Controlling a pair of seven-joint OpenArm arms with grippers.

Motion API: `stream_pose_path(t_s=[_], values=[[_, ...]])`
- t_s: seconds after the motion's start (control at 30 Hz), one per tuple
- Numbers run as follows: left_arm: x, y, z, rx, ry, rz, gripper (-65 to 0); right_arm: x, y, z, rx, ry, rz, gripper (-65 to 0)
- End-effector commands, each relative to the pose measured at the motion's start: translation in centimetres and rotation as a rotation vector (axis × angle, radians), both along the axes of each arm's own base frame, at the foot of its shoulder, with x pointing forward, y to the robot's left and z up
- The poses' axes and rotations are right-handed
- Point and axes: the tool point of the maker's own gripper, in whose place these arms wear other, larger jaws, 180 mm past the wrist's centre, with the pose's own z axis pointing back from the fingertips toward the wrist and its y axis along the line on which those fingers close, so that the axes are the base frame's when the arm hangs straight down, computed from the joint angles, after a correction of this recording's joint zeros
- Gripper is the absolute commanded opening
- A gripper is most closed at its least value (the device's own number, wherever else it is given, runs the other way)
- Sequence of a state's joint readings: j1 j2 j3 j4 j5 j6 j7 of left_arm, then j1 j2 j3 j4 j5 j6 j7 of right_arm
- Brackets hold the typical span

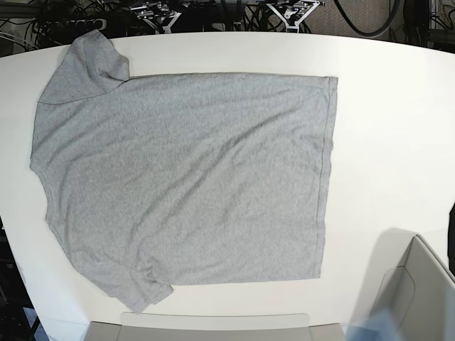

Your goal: Fold the T-shirt properly

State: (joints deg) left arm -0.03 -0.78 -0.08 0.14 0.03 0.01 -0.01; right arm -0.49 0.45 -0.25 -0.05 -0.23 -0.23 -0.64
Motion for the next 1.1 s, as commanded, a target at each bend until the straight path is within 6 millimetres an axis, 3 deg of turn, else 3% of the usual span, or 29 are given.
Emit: stream_pose_path(t_s=[0.0,0.4,0.8,0.9,1.07], values=[[-0.2,-0.3,0.0,-0.002,0.005,-0.006,-64.7,0.1,0.0,0.0,0.003,-0.003,0.002,-64.9],[-0.2,-0.2,0.0,0.000,0.007,-0.008,-64.7,0.1,-0.2,0.0,0.001,-0.002,0.002,-64.9],[-1.2,-0.2,0.0,0.001,0.015,-0.009,-64.7,-1.0,-1.5,0.0,-0.018,0.013,-0.007,-64.9],[-1.8,0.7,0.1,0.014,0.020,-0.002,-64.7,-2.2,-1.6,0.1,-0.019,0.025,-0.008,-64.9],[-2.4,1.0,0.6,0.023,-0.125,-0.022,-64.7,-3.3,-2.7,0.3,-0.030,-0.078,-0.065,-64.9]])
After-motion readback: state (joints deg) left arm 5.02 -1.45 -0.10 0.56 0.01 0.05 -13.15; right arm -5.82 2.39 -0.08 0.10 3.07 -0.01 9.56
